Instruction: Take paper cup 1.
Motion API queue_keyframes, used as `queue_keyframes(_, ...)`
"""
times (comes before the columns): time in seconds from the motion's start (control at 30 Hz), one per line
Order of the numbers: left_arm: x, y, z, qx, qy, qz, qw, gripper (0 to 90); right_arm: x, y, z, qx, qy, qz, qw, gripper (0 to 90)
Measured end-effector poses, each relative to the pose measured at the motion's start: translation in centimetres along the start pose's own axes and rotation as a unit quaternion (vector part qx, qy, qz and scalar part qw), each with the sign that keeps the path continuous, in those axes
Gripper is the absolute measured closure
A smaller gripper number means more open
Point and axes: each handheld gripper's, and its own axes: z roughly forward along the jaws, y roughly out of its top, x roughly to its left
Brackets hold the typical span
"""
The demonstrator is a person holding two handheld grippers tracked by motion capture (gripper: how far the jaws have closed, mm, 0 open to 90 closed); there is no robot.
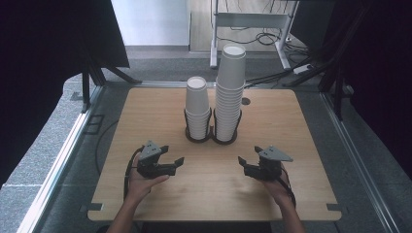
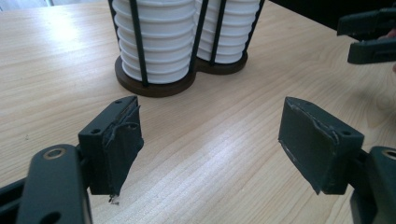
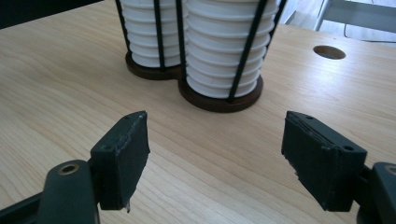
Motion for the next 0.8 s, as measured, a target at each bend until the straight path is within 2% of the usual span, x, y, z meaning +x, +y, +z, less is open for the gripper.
queue_keyframes(0.07,0.2,0.0,-0.1,-0.003,-0.003,-0.01,0.9999,21.6,0.4,0.2,0.4,-0.002,0.006,-0.004,1.0,23.5)
queue_keyframes(0.27,0.4,0.0,-0.2,0.0,0.0,-0.019,0.9998,21.3,0.8,0.7,1.1,-0.009,0.021,0.002,0.9997,24.1)
queue_keyframes(0.33,0.6,0.0,-0.1,-0.001,-0.006,-0.028,0.9996,21.6,1.2,0.9,1.5,-0.013,0.028,0.001,0.9995,24.3)
queue_keyframes(0.5,0.6,0.0,0.0,0.0,-0.005,-0.024,0.9997,21.5,1.9,1.1,2.2,-0.013,0.037,-0.004,0.9992,24.3)
queue_keyframes(0.8,0.3,0.1,0.0,-0.01,0.0,-0.024,0.9996,22.5,3.9,2.3,4.2,-0.019,0.053,-0.037,0.9977,24.3)
